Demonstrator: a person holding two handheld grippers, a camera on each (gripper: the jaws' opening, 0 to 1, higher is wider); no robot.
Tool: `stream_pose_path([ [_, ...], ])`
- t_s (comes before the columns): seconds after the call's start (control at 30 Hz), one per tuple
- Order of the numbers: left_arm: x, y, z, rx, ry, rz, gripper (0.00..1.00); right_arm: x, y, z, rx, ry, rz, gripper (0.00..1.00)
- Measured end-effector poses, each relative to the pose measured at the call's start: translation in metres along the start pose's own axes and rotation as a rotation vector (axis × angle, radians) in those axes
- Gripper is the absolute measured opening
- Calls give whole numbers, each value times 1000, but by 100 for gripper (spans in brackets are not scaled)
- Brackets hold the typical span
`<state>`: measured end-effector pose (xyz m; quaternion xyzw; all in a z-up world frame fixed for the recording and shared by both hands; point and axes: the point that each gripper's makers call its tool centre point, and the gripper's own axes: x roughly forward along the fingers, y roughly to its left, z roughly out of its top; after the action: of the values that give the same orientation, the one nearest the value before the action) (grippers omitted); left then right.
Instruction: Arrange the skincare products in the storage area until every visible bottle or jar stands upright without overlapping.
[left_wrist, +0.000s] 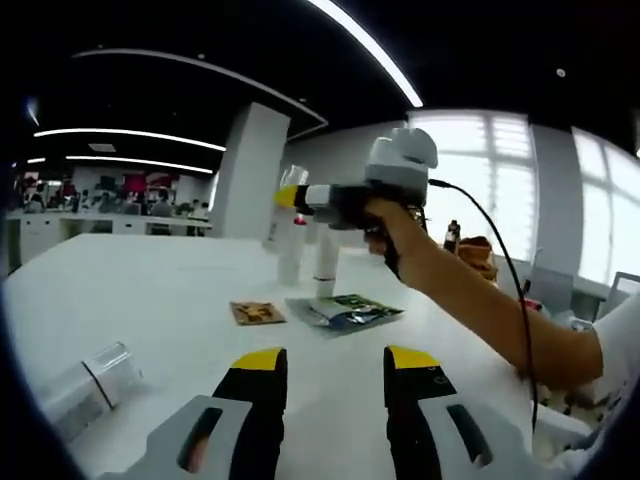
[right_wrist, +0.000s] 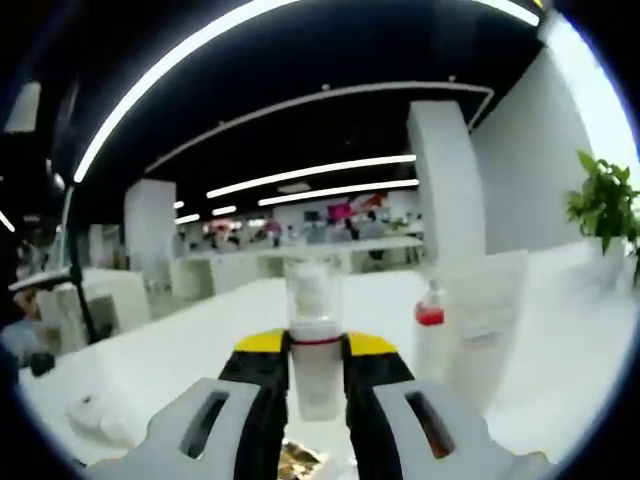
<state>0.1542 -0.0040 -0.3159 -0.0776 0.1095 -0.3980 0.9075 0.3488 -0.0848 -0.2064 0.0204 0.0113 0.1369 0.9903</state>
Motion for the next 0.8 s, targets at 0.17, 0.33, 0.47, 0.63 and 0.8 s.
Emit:
stream_pose_path([
  [0.17,1,0,0,-3,-2,-3,39,9,-3,-2,90,0,-18,19],
  [0.33,1,-2,1,-4,-6,-8,39,11,-11,-7,124,-10,-75,19],
  [0.47,1,-3,2,-6,-10,-12,39,13,-13,-14,106,-16,-109,19],
  [0.63,1,-4,3,-9,-13,-15,39,19,-16,-29,15,-11,-157,19],
  [0.8,1,-6,2,-10,-12,-15,39,34,-22,-52,-29,41,-166,19],
])
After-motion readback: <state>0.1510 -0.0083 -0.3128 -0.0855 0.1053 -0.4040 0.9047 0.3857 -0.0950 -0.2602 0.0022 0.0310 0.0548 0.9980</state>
